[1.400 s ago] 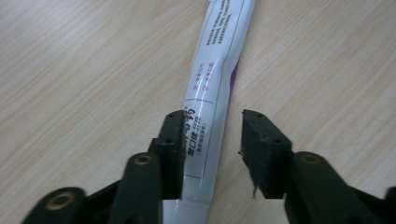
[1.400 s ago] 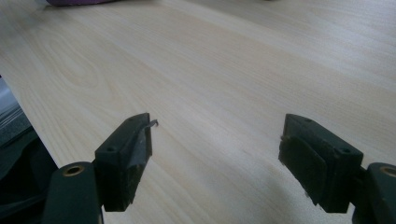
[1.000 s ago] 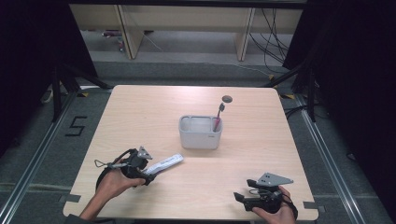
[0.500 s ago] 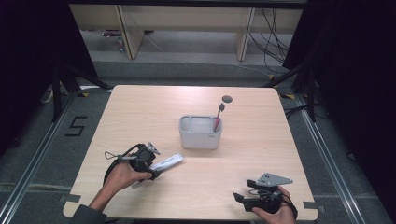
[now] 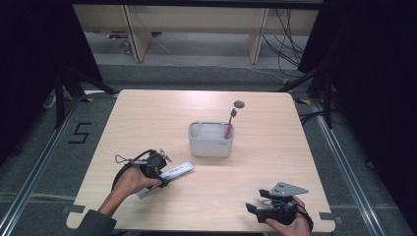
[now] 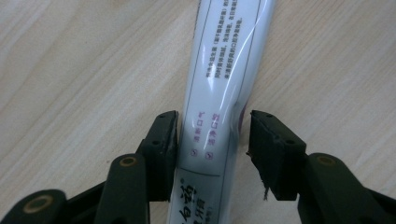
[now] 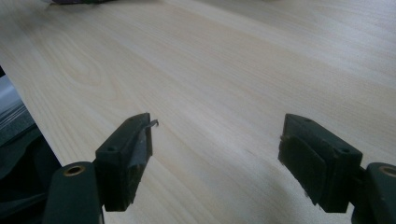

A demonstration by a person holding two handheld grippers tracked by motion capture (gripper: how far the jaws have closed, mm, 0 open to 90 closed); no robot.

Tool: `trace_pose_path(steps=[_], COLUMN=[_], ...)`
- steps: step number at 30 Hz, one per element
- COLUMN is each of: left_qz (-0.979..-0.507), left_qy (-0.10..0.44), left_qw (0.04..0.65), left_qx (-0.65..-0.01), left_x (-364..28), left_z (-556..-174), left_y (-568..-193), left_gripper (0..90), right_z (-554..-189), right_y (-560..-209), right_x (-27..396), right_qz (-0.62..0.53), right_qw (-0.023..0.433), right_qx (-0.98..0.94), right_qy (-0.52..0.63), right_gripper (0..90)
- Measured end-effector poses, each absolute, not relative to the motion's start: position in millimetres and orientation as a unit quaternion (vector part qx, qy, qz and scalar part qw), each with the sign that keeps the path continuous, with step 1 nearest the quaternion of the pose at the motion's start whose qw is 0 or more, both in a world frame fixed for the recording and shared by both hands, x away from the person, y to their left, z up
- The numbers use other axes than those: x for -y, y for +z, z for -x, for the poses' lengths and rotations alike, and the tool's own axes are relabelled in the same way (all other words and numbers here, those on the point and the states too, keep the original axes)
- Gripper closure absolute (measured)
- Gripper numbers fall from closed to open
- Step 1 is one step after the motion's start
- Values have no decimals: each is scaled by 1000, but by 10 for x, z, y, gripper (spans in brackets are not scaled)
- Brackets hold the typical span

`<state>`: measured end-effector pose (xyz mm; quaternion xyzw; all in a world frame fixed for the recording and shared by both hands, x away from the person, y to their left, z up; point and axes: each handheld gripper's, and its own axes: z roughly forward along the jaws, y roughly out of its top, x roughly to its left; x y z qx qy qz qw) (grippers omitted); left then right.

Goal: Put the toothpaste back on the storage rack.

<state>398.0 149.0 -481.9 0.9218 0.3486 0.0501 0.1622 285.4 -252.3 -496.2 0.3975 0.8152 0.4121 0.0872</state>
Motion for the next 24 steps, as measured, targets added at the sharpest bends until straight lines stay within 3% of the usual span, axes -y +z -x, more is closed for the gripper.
trace_pose_path(steps=[24], left_qz=[-939], left_qy=[20], left_qw=[97], left_qx=[-328], left_x=[-1358], left_z=[-4105], left_y=[-4802], left_gripper=[637], right_z=[-2853], right_y=[-4959], right_x=[2528], right_qz=[-395], right_qw=[95], right_qx=[-816], right_qy=[411], right_gripper=[263])
